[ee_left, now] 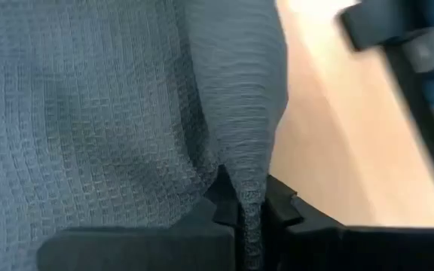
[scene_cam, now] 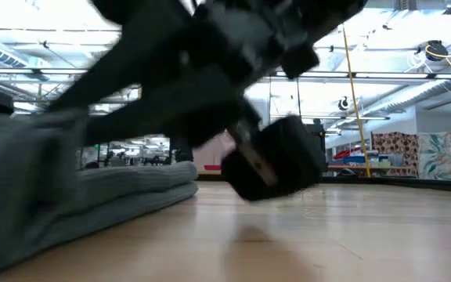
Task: Roll towel into tight, uniform cylinder
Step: Roll the gray towel
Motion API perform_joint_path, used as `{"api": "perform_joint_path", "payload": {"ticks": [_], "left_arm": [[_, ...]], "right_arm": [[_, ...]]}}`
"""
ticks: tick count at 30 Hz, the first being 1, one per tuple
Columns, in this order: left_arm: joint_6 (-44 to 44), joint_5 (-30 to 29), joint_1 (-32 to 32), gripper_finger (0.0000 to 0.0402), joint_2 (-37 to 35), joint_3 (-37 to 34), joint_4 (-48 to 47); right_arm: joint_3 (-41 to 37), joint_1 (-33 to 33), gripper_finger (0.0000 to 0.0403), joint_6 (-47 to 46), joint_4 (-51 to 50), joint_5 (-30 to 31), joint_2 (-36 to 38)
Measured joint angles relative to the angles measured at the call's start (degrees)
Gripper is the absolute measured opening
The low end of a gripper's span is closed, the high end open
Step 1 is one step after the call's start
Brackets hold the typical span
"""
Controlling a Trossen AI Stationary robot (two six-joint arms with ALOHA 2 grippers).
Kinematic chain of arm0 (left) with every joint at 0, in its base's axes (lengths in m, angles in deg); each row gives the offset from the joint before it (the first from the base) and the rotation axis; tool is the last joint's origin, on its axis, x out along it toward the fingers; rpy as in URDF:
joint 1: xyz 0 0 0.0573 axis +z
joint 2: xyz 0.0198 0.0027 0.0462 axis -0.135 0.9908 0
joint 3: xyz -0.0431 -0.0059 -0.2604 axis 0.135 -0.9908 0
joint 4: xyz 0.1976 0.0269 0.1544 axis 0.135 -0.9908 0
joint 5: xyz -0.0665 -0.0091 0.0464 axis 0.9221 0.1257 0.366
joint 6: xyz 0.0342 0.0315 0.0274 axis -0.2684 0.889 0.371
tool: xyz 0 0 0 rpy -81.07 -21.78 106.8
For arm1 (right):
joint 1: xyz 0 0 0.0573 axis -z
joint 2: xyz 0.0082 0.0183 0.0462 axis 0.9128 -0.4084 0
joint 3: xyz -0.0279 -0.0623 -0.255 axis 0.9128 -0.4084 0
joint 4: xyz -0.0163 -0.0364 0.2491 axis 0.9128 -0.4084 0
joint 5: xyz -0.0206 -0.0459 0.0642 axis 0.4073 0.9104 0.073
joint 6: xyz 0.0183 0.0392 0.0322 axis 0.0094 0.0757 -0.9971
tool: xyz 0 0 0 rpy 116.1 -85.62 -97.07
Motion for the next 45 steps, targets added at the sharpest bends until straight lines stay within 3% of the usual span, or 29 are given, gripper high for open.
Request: {"api": "perform_joint_path", "payload": {"ticks": [7, 14, 19, 28, 32, 40, 45], "left_arm": [[6.8, 6.3, 4.6, 0.0015, -3.1, -1.0, 4.9], [8.8, 16.3, 14.0, 0.0015, -3.0, -8.1, 16.1], [5.8, 22.9, 15.6, 0.0015, -3.1, -12.0, 18.9], [3.0, 23.2, 16.9, 0.0015, -3.1, -13.1, 20.0], [3.0, 22.9, 19.3, 0.0015, -3.1, -13.1, 19.9], [1.4, 23.1, 25.1, 0.0015, -3.1, -13.1, 19.8], [1.4, 24.6, 26.9, 0.0015, -3.1, -13.1, 19.5]], "right_arm": [[0.1, -0.1, 0.0141, 23.0, -10.4, 1.8, 8.0], [0.1, -5.2, 0.0216, 41.6, -14.5, 24.9, 11.9], [0.1, -9.1, 0.0241, 53.0, -15.7, 33.4, 9.1], [0.1, -10.0, 0.0302, 69.3, -6.8, 34.9, 5.6], [0.1, -10.0, 0.0309, 72.0, -6.6, 36.2, 4.5], [0.1, -10.0, 0.0302, 73.3, -12.4, 47.8, 3.1], [0.1, -9.8, 0.0288, 75.4, -14.5, 50.5, 3.0]]}}
